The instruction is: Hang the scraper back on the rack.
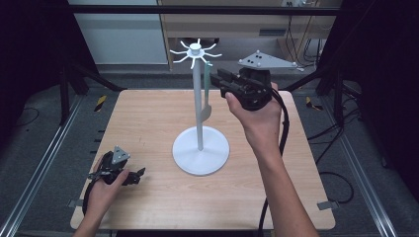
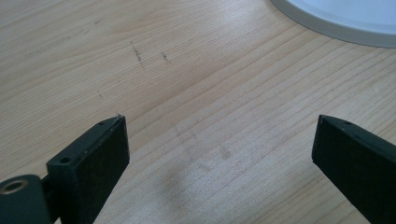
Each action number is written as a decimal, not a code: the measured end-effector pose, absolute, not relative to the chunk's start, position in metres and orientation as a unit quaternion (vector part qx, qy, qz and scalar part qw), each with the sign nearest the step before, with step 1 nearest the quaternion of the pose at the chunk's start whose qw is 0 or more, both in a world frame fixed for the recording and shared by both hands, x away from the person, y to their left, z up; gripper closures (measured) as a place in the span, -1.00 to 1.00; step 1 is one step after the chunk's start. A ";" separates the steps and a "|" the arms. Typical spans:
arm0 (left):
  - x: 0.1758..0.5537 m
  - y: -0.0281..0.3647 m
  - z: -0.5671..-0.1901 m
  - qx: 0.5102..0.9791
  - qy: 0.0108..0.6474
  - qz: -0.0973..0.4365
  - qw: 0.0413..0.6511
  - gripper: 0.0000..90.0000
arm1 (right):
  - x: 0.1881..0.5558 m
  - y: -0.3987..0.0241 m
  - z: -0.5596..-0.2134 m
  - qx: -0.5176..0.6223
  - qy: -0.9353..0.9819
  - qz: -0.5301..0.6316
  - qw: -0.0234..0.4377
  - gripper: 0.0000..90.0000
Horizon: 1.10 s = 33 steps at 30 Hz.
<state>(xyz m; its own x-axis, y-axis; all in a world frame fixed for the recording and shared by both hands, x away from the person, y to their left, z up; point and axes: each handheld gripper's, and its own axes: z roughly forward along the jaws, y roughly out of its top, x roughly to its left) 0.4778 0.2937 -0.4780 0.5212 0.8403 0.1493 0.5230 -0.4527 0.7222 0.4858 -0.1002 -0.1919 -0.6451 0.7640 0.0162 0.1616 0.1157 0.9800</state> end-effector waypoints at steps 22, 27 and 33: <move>0.478 0.294 -0.478 0.816 0.417 0.253 0.310 -0.92 | 0.486 -0.130 -0.223 0.368 0.711 0.536 0.269 0.47; 0.478 0.294 -0.478 0.817 0.417 0.252 0.309 -0.92 | 0.487 -0.135 -0.231 0.377 0.713 0.525 0.273 0.34; 0.477 0.294 -0.478 0.817 0.417 0.252 0.310 -0.92 | 0.490 -0.142 -0.247 0.402 0.707 0.512 0.275 -0.05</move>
<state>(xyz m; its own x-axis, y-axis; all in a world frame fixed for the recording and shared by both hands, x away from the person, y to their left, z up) 0.4775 0.2936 -0.4779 0.5262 0.8366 0.1525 0.5241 -0.4603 0.7166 0.4902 -0.1415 -0.2465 -0.5250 0.8508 0.0230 0.2878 0.1520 0.9455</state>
